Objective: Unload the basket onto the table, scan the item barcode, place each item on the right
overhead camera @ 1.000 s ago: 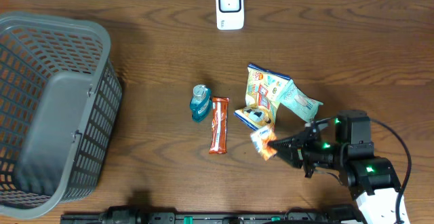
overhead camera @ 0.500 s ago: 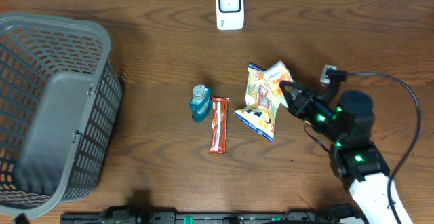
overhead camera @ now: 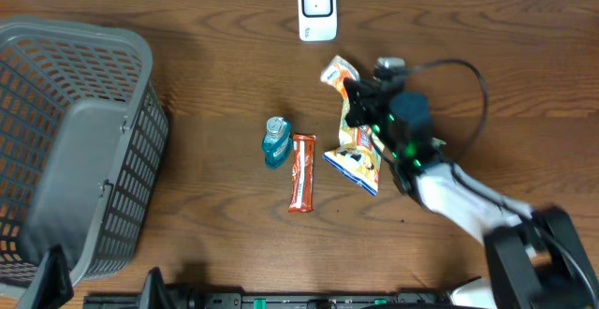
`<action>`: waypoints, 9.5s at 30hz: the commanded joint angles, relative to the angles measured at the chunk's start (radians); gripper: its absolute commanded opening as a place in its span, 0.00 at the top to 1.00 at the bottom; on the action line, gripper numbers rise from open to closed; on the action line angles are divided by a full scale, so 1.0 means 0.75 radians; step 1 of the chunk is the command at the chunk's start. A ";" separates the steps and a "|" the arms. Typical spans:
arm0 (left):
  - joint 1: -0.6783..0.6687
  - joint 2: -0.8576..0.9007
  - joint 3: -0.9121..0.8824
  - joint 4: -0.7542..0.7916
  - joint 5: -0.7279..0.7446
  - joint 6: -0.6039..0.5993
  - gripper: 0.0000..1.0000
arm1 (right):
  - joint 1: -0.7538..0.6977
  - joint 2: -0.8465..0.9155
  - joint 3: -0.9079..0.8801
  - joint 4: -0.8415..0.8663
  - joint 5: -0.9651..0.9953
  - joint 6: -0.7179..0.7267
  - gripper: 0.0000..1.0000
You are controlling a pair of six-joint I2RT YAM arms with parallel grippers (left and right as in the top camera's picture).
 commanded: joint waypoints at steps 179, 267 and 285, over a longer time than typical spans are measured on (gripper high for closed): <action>0.007 -0.001 -1.111 -0.189 0.231 -0.157 0.01 | -0.192 0.073 0.434 -1.825 0.479 -0.301 0.22; 0.007 -0.001 -1.111 -0.189 0.231 -0.157 0.01 | -0.341 0.134 0.761 -2.135 -0.444 -0.927 0.98; 0.007 -0.001 -1.111 -0.189 0.231 -0.157 0.01 | -0.152 0.125 0.628 -1.958 0.027 -0.607 0.01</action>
